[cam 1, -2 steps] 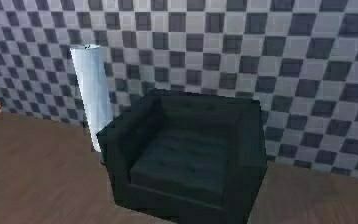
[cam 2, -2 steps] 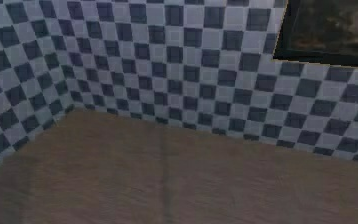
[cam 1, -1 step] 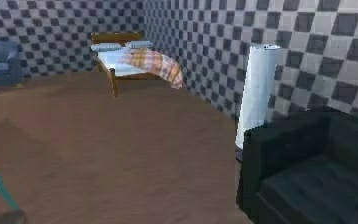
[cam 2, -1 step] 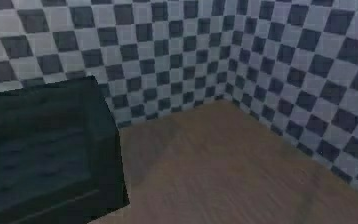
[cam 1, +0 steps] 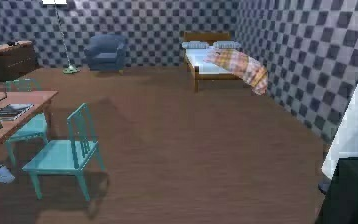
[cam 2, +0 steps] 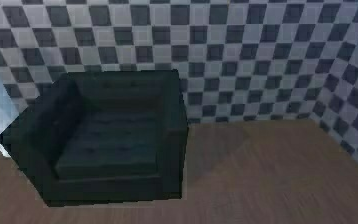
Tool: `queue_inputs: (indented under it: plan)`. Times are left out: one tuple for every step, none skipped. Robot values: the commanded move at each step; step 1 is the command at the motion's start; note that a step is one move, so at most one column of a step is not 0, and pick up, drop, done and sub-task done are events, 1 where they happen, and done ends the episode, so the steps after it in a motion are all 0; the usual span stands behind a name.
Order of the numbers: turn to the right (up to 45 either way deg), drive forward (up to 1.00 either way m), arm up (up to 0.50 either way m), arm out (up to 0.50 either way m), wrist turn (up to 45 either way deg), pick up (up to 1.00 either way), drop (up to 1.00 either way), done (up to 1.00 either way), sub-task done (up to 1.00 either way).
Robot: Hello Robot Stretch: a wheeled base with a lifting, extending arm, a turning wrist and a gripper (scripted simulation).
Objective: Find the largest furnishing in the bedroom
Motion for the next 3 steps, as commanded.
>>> queue_inputs:
  plan:
    - [0.0,1.00,0.00,0.00,0.0,0.00,0.00,0.00,0.00]
    - [0.0,1.00,0.00,0.00,0.0,0.00,0.00,0.00,0.00]
    - [0.0,0.85,0.00,0.00,0.0,0.00,0.00,0.00,0.00]
